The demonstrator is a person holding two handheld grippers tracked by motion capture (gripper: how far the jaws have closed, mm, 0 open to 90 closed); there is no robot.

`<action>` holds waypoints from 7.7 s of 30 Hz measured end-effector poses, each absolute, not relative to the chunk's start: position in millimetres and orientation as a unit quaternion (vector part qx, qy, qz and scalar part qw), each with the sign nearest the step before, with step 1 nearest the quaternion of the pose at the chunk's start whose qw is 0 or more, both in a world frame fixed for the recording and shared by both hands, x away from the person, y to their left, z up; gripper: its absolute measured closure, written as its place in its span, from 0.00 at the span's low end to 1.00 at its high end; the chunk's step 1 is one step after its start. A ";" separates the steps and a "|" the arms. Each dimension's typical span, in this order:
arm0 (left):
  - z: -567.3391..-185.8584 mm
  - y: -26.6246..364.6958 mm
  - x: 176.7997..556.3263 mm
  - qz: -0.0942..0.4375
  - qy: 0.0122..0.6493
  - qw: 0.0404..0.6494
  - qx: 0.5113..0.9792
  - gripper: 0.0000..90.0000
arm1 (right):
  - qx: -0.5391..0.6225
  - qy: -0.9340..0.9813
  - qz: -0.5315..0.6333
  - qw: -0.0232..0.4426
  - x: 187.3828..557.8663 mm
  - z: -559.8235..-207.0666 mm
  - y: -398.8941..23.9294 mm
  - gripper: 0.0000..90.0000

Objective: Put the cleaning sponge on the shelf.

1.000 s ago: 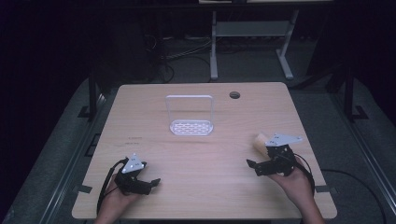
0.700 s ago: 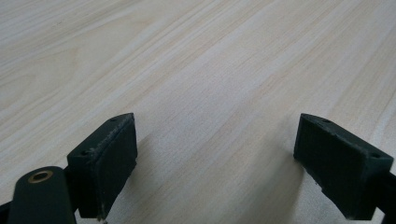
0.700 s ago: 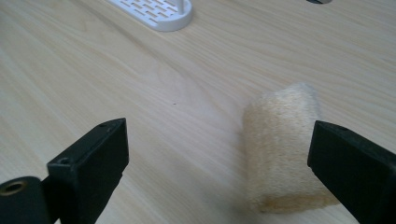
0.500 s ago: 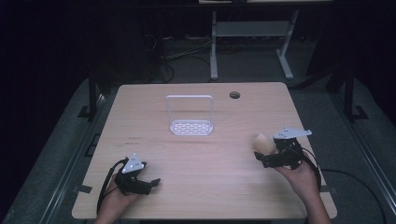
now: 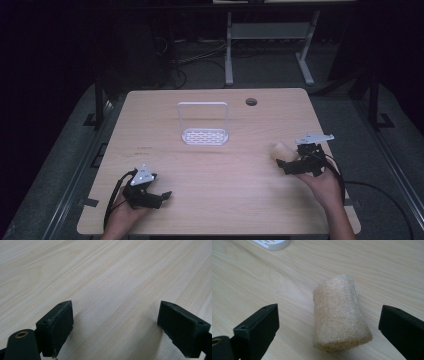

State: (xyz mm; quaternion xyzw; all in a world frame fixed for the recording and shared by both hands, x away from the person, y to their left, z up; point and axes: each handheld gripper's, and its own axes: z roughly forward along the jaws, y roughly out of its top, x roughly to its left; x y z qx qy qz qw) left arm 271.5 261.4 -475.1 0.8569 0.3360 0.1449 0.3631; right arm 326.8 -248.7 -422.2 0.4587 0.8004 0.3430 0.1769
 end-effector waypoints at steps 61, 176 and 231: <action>-475.1 261.4 271.5 0.145 0.336 0.363 0.857 0.14 | 0.462 0.809 0.335 0.143 337.2 -441.2 -261.7 0.32; -474.9 261.5 271.7 0.145 0.335 0.362 0.858 0.14 | 0.309 0.866 0.374 0.119 389.6 -393.8 -82.7 0.32; -475.1 261.4 271.7 0.145 0.335 0.363 0.857 0.14 | 0.307 0.876 0.350 0.124 446.3 -441.5 -12.1 0.32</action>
